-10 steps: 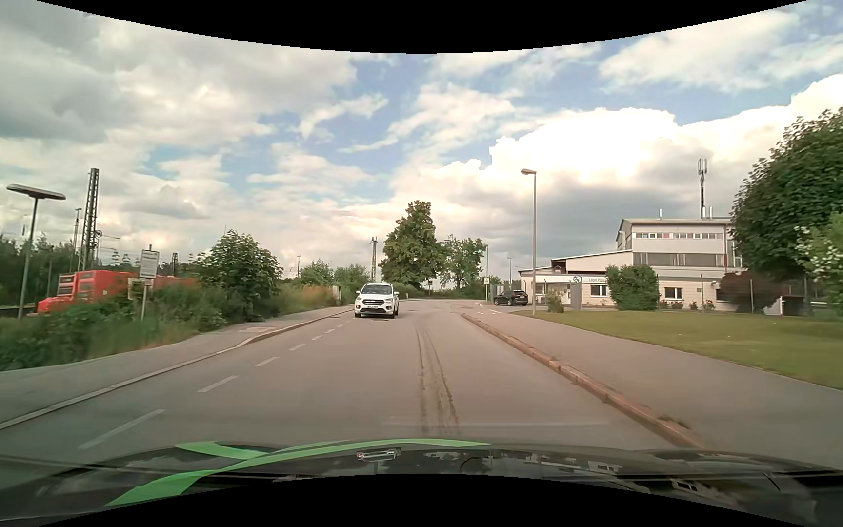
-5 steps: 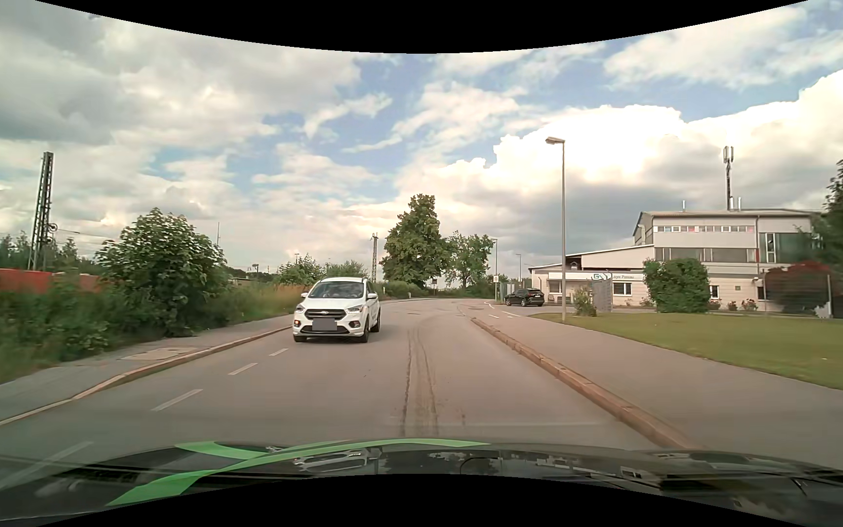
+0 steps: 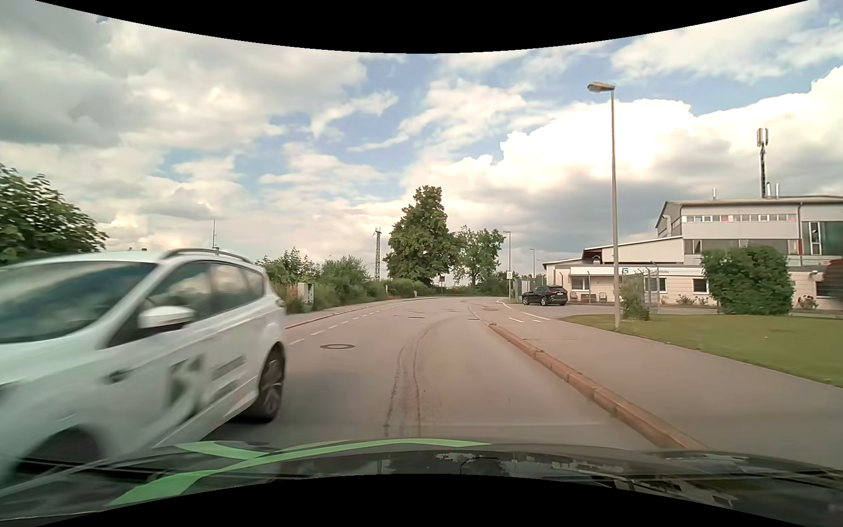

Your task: Follow the waypoints while adhering to traffic rules and regulations

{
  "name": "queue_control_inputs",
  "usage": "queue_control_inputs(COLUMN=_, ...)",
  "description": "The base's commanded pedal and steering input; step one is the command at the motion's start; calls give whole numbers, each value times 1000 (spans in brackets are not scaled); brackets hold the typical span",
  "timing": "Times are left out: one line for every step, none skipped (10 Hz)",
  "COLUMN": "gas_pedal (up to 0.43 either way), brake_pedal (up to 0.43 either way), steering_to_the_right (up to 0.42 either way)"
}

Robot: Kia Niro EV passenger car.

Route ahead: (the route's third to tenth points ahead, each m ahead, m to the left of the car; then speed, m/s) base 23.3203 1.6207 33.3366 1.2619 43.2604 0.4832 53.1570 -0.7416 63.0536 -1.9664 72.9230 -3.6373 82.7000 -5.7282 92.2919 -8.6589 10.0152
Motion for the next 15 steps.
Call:
queue_control_inputs(gas_pedal=197, brake_pedal=0, steering_to_the_right=-13)
queue_control_inputs(gas_pedal=197, brake_pedal=0, steering_to_the_right=-12)
queue_control_inputs(gas_pedal=197, brake_pedal=0, steering_to_the_right=-10)
queue_control_inputs(gas_pedal=197, brake_pedal=0, steering_to_the_right=-10)
queue_control_inputs(gas_pedal=197, brake_pedal=0, steering_to_the_right=-8)
queue_control_inputs(gas_pedal=209, brake_pedal=0, steering_to_the_right=-5)
queue_control_inputs(gas_pedal=209, brake_pedal=0, steering_to_the_right=-5)
queue_control_inputs(gas_pedal=209, brake_pedal=0, steering_to_the_right=-5)
queue_control_inputs(gas_pedal=209, brake_pedal=0, steering_to_the_right=-5)
queue_control_inputs(gas_pedal=209, brake_pedal=0, steering_to_the_right=-5)
queue_control_inputs(gas_pedal=189, brake_pedal=0, steering_to_the_right=-5)
queue_control_inputs(gas_pedal=138, brake_pedal=0, steering_to_the_right=-4)
queue_control_inputs(gas_pedal=118, brake_pedal=0, steering_to_the_right=-3)
queue_control_inputs(gas_pedal=118, brake_pedal=0, steering_to_the_right=-3)
queue_control_inputs(gas_pedal=118, brake_pedal=0, steering_to_the_right=-3)
